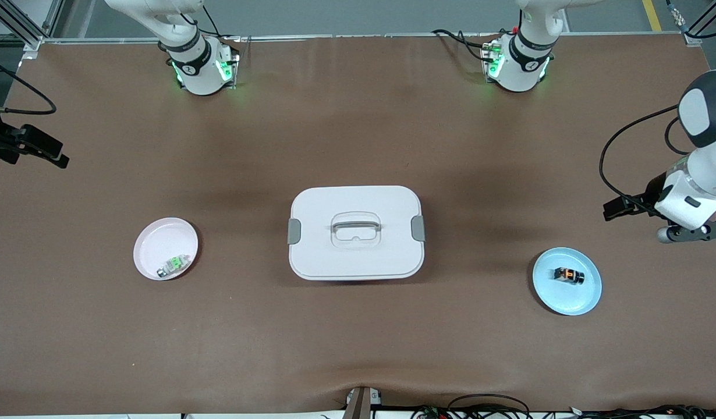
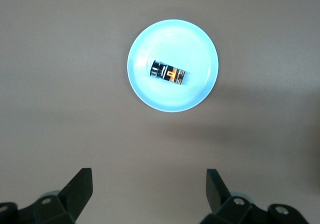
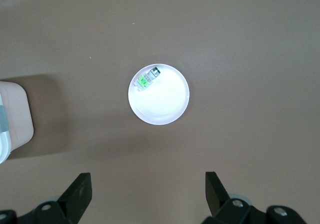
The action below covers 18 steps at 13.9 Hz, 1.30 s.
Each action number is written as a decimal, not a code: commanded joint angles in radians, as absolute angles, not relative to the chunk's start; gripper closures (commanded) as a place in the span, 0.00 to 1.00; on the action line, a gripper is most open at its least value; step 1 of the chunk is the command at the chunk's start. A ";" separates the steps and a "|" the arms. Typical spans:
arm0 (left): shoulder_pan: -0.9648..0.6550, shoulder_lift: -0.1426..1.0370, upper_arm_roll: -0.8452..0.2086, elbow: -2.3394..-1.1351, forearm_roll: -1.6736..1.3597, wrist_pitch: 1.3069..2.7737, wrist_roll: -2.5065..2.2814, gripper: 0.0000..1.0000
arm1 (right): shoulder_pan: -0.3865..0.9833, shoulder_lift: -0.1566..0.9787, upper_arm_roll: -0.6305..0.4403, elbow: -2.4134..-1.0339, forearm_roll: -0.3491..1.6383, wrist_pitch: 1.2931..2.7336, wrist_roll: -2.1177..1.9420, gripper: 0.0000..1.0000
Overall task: Transfer orange switch to right arm and place
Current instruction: 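Lower the open left gripper over the orange switch on the plate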
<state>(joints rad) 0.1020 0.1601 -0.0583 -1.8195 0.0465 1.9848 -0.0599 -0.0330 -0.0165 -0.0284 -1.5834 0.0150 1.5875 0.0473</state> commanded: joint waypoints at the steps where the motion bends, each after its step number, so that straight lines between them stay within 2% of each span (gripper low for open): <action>1: 0.104 0.147 -0.058 -1.874 0.043 2.052 -0.049 0.00 | -0.035 -0.037 -0.025 -1.601 0.017 1.586 0.051 0.00; 7: 0.127 0.144 -0.060 -1.936 0.044 2.103 -0.025 0.00 | -0.035 -0.037 -0.025 -1.601 0.017 1.588 0.051 0.00; 12: 0.158 0.150 -0.060 -2.005 0.046 2.210 0.033 0.00 | -0.034 -0.038 -0.021 -1.595 0.021 1.582 0.057 0.00; 18: 0.170 0.225 -0.060 -2.049 0.046 2.359 0.078 0.00 | -0.026 -0.051 0.002 -1.578 0.041 1.549 0.118 0.00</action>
<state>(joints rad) 0.1699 0.1989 -0.0583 -2.0303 0.0465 2.2984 0.0603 -0.0278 -0.0294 0.0016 -1.5783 0.0266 1.5651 0.0957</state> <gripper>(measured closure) 0.000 0.000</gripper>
